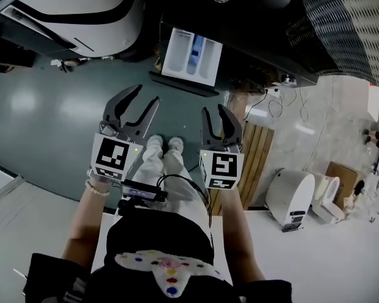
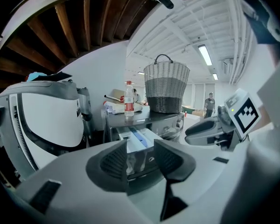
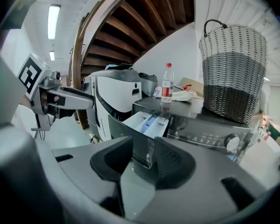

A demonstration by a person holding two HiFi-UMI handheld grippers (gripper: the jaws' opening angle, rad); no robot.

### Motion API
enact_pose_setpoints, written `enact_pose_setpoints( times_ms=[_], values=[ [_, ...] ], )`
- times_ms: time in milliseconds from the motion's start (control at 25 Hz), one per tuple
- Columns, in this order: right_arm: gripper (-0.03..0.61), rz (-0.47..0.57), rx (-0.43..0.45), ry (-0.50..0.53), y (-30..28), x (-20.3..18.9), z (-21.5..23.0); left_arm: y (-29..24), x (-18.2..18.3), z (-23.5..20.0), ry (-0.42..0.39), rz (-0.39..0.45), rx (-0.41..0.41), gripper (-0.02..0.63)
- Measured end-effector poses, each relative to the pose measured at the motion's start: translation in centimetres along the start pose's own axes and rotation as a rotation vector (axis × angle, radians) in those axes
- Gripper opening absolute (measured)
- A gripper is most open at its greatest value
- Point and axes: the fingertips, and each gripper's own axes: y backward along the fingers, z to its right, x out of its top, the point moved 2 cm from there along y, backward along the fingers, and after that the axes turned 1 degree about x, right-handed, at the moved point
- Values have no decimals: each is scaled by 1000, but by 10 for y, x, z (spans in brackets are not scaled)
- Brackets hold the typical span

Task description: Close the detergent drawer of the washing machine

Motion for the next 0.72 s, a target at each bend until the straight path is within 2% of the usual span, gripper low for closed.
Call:
enact_pose_setpoints(
  times_ms=[560,720],
  values=[
    [140,-73,-41,-27,-45,-51,15,-42,-55,-21,-19,-48,24,183],
    [143,-73,-45,-41,-54,-59,17,-51,-66,-24,-6,-39,12,184]
  ],
)
